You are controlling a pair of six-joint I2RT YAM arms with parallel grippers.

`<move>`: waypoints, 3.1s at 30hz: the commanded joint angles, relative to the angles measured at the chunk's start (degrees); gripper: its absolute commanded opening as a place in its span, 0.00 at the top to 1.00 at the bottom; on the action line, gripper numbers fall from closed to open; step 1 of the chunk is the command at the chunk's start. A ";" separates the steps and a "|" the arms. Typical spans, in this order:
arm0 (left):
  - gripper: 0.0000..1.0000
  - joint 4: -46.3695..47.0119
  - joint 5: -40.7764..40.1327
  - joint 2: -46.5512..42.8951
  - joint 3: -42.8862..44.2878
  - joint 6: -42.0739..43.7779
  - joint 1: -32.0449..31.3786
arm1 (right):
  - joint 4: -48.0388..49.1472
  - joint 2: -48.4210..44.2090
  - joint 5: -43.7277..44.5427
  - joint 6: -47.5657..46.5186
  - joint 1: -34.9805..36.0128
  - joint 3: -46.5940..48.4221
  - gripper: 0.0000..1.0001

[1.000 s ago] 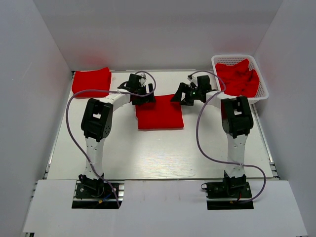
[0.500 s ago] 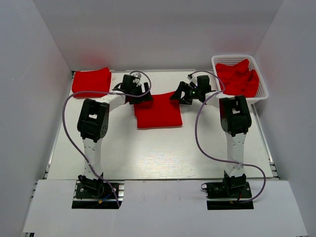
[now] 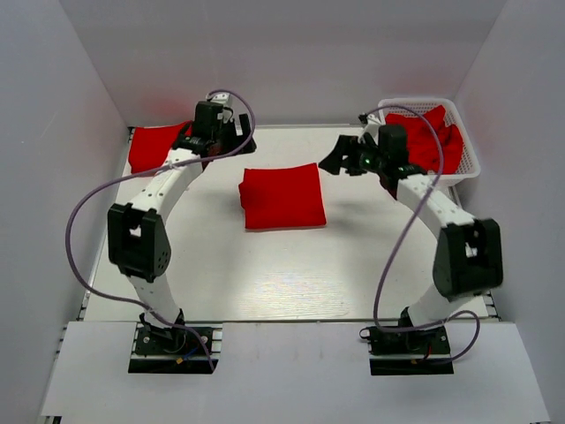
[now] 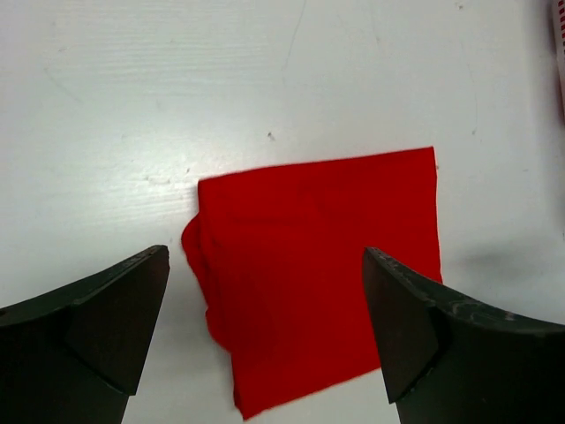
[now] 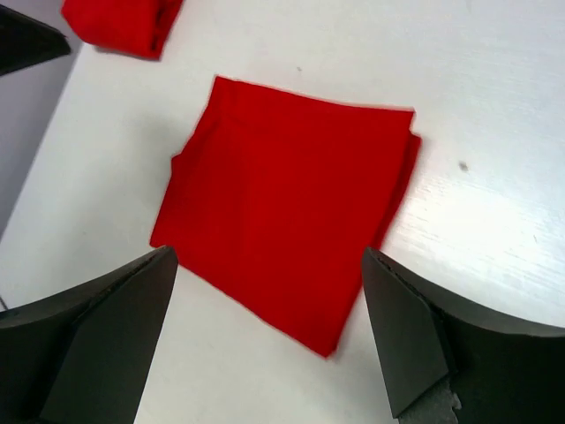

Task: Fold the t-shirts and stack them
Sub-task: Fold the long partially folded tshirt into a neat square, then put the neatly folded tshirt into the corner of the board with the left arm

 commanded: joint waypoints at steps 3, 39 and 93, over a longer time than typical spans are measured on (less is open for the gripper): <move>0.00 -3.68 -0.25 -3.01 -8.36 -0.28 -1.02 | -1.62 -10.38 13.33 -1.01 0.87 -11.45 0.10; 1.00 3.45 11.21 15.97 -4.78 14.29 -2.34 | -9.62 -36.93 23.00 -1.97 0.52 -28.77 0.10; 1.00 -12.65 1.61 13.33 37.87 43.13 18.49 | 5.75 -37.46 24.67 2.24 0.79 -29.04 0.10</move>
